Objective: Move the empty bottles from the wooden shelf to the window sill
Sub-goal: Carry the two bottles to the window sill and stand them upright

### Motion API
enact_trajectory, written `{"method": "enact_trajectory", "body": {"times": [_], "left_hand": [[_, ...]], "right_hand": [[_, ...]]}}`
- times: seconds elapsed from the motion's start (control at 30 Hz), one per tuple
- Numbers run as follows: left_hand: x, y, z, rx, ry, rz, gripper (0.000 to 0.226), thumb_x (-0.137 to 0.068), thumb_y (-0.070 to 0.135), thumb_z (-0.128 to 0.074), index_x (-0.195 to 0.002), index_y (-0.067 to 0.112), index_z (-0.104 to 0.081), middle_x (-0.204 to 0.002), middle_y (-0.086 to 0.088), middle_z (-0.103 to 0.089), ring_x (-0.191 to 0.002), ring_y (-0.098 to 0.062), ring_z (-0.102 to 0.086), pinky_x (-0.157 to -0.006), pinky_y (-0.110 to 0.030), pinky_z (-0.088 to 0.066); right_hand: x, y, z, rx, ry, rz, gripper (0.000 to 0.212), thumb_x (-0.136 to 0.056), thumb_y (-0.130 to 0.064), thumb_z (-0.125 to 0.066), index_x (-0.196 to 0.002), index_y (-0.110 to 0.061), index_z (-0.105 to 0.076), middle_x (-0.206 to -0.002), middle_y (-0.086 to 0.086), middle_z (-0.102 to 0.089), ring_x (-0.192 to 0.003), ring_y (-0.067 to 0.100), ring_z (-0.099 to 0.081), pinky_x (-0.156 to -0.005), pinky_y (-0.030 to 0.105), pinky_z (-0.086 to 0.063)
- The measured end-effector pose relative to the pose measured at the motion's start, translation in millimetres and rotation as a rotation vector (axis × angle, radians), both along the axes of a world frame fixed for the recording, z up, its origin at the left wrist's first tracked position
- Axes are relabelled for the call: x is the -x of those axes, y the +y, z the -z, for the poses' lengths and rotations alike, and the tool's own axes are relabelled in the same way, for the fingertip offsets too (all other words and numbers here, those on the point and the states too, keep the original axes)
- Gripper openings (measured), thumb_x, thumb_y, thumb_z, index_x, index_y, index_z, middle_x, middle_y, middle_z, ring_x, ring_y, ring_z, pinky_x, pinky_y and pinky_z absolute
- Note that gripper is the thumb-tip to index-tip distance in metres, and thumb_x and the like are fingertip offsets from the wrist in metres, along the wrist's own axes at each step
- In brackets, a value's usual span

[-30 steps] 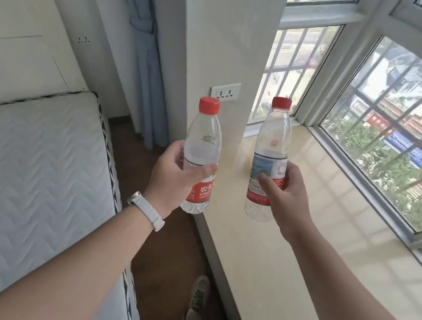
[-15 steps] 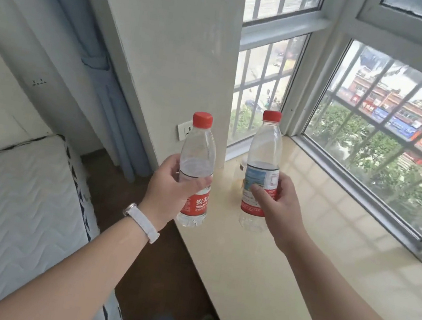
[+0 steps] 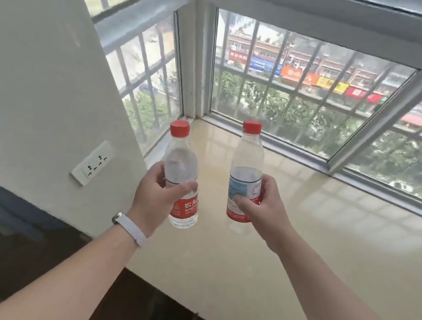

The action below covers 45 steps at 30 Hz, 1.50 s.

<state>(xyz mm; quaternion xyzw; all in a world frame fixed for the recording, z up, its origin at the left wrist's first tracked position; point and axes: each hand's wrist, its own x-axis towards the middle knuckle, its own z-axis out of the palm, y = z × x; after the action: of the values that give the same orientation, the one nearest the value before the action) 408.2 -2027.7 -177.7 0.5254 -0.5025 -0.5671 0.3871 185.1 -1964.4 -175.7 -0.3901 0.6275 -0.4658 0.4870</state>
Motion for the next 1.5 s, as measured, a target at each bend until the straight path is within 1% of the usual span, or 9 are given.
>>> {"method": "enact_trajectory", "body": {"times": [0.07, 0.3, 0.47, 0.63, 0.73, 1.0, 1.17, 1.27, 1.5], "left_hand": [[0.1, -16.1, 12.6, -0.032, 0.028, 0.059, 0.048, -0.075, 0.013, -0.088, -0.117, 0.011, -0.064, -0.109, -0.009, -0.075, -0.1, -0.026, -0.073, -0.086, -0.046, -0.059], [2.8, -49.8, 65.3, -0.118, 0.016, 0.232, 0.052, -0.074, 0.005, -0.087, -0.119, 0.015, -0.062, -0.107, -0.003, -0.074, -0.094, -0.011, -0.073, -0.08, -0.029, -0.055], [15.6, -67.9, 111.3, -0.177, -0.026, 0.309, 0.064, -0.066, 0.02, -0.09, -0.122, 0.019, -0.059, -0.116, -0.007, -0.071, -0.103, -0.018, -0.072, -0.094, -0.043, -0.057], [40.2, -76.8, 167.0, -0.163, -0.088, 0.344, 0.065, -0.061, 0.03, -0.089, -0.117, 0.022, -0.057, -0.118, -0.007, -0.068, -0.103, -0.015, -0.07, -0.087, -0.033, -0.057], [51.4, -76.1, 197.6, -0.164, -0.109, 0.336, 0.058, -0.065, 0.025, -0.087, -0.113, 0.03, -0.055, -0.117, -0.002, -0.069, -0.104, -0.013, -0.069, -0.08, -0.024, -0.056], [79.8, -78.4, 266.1, -0.193, -0.12, 0.266, 0.057, -0.078, 0.005, -0.084, -0.124, 0.015, -0.05, -0.119, -0.005, -0.067, -0.089, 0.001, -0.069, -0.069, -0.013, -0.052], [88.9, -82.3, 295.0, -0.149, -0.11, 0.303, 0.065, -0.069, 0.017, -0.086, -0.124, 0.022, -0.05, -0.119, 0.001, -0.066, -0.103, -0.009, -0.068, -0.078, -0.018, -0.054], [92.1, -86.5, 310.4, -0.101, -0.134, 0.302, 0.061, -0.068, 0.021, -0.085, -0.116, 0.032, -0.05, -0.117, 0.003, -0.065, -0.108, -0.013, -0.066, -0.09, -0.029, -0.055], [95.6, -92.6, 332.6, 0.01, -0.168, 0.289, 0.064, -0.075, 0.014, -0.086, -0.126, 0.015, -0.048, -0.119, -0.006, -0.063, -0.109, -0.02, -0.063, -0.093, -0.032, -0.054]], "right_hand": [[-2.7, 4.0, 6.9, -0.031, 0.029, 0.074, 0.051, -0.067, -0.02, -0.071, -0.11, -0.031, -0.048, -0.104, -0.002, -0.066, -0.085, 0.001, -0.067, -0.072, 0.021, -0.056], [-28.3, 2.9, 46.5, -0.117, 0.087, 0.236, 0.051, -0.078, -0.006, -0.077, -0.114, -0.031, -0.05, -0.108, 0.001, -0.066, -0.094, 0.009, -0.066, -0.066, 0.015, -0.052], [-29.0, -10.4, 98.8, -0.136, 0.079, 0.383, 0.052, -0.083, 0.005, -0.071, -0.125, -0.017, -0.048, -0.106, -0.002, -0.062, -0.069, -0.009, -0.062, -0.06, 0.011, -0.05], [-23.1, -27.1, 160.2, -0.18, 0.063, 0.43, 0.054, -0.074, -0.016, -0.077, -0.12, -0.034, -0.055, -0.099, -0.014, -0.07, -0.088, 0.014, -0.071, -0.081, 0.05, -0.06], [-15.9, -31.6, 195.0, -0.18, 0.061, 0.468, 0.054, -0.07, -0.022, -0.078, -0.117, -0.036, -0.056, -0.103, -0.013, -0.069, -0.096, 0.023, -0.071, -0.081, 0.056, -0.059], [1.3, -31.7, 271.3, -0.2, 0.09, 0.496, 0.051, -0.076, -0.017, -0.08, -0.112, -0.042, -0.053, -0.098, -0.022, -0.064, -0.094, 0.012, -0.07, -0.085, 0.048, -0.059], [5.6, -35.7, 300.9, -0.167, 0.145, 0.495, 0.054, -0.078, -0.017, -0.083, -0.117, -0.033, -0.05, -0.112, -0.017, -0.061, -0.098, -0.009, -0.059, -0.082, 0.013, -0.05], [7.8, -43.8, 314.8, -0.157, 0.16, 0.468, 0.055, -0.078, -0.021, -0.084, -0.117, -0.033, -0.047, -0.112, -0.022, -0.059, -0.102, -0.01, -0.058, -0.084, 0.011, -0.048], [9.1, -58.7, 338.5, -0.148, 0.183, 0.434, 0.052, -0.079, -0.03, -0.083, -0.115, -0.032, -0.045, -0.108, -0.024, -0.059, -0.1, -0.009, -0.059, -0.085, 0.016, -0.051]]}}
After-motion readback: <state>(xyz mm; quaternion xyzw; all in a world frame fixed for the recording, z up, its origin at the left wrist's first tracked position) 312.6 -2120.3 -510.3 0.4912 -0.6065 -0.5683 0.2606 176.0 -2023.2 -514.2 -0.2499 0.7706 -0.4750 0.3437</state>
